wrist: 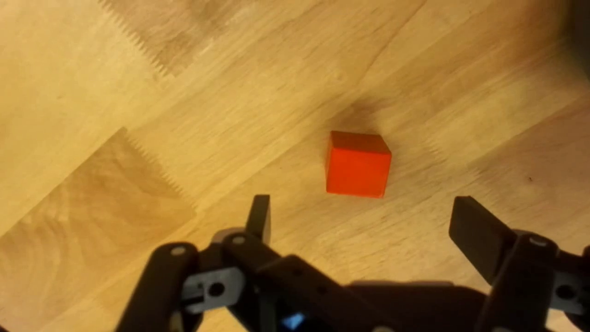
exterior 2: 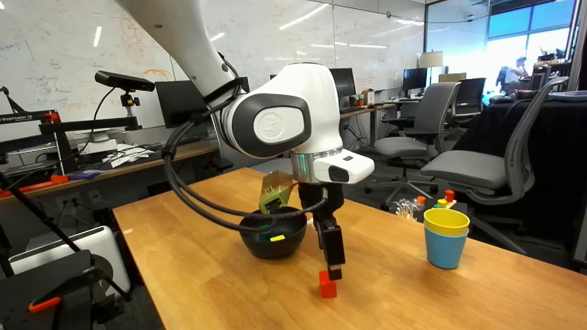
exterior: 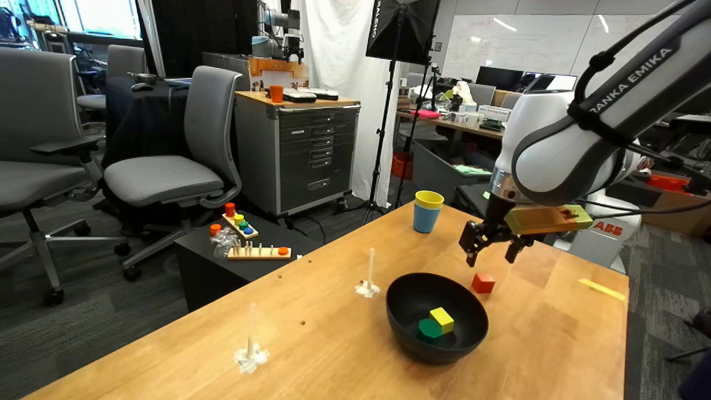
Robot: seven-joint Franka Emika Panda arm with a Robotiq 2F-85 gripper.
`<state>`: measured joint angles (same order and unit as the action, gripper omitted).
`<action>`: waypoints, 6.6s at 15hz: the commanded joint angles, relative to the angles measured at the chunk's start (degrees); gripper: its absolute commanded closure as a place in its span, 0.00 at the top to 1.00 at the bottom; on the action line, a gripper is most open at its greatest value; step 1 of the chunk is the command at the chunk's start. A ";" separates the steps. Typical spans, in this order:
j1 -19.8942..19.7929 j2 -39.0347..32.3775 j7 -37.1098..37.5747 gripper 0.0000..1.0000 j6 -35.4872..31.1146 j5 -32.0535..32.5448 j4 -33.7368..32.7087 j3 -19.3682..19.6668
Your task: Put the blocks inside the black bowl
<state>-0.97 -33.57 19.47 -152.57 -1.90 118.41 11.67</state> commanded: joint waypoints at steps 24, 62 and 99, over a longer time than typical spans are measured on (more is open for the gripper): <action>-2.87 -6.62 -4.18 0.53 0.80 -2.92 -4.63 -3.27; 0.65 1.26 -17.38 0.13 5.14 -7.19 3.31 -15.76; 1.20 16.66 -20.81 1.00 11.52 -8.14 3.40 -19.84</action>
<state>0.07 -21.79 1.00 -144.04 -8.85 119.64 -8.27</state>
